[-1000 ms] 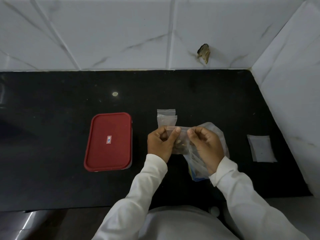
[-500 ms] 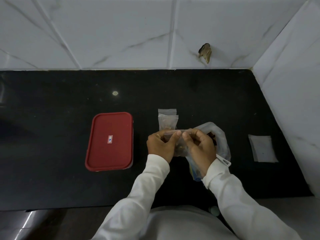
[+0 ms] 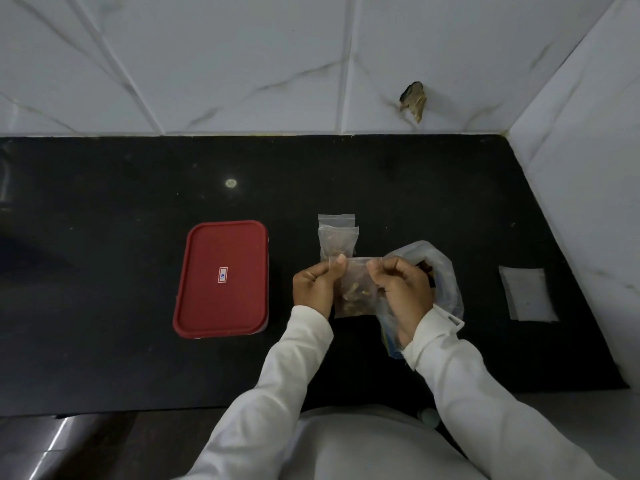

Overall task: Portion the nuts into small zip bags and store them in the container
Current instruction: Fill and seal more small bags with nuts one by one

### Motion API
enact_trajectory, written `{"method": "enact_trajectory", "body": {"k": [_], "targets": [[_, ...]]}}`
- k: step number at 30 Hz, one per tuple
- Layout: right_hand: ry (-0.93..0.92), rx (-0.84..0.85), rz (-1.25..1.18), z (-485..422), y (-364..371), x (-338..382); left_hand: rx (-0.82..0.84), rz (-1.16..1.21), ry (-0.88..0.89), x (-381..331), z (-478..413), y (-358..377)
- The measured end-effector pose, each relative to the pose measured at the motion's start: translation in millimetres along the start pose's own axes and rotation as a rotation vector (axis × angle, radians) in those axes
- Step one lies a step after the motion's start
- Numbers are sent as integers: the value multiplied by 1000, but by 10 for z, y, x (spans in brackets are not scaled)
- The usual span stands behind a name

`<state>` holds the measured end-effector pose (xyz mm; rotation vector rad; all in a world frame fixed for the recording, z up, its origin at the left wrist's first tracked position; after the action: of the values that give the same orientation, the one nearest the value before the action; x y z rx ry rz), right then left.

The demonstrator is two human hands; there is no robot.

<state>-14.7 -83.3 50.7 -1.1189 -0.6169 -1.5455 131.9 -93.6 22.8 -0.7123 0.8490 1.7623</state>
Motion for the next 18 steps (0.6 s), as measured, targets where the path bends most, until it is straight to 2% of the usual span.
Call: {"method": "enact_trajectory", "body": {"k": [3,7,10,12,14,18], "targets": [[39,-10,-4,-45,6,-38,-31,-31,44,37,-16,-21],[91,-21,-39,-88,13,-77,14,-32,21,84,-4,-47],[69,32,-8,-100,21,-113,15,-5,22,56,-33,-87],[44,93,35,-103,59,-150,-45,-14,42,53,-73,-141],[0,74,87,-122,72,-173,-72,-27,70,67,-105,-172],[-26,32,132,-186,100,-212,29,-92,82,149,-106,-207]]}}
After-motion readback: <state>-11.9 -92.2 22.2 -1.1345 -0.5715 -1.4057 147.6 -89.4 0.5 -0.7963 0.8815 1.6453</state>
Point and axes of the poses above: each hand's wrist, its own z-axis away from the middle knuckle, its own y-axis out of the palm, x = y × z, the point moved 5 cm from there along -z, towards the middle knuckle
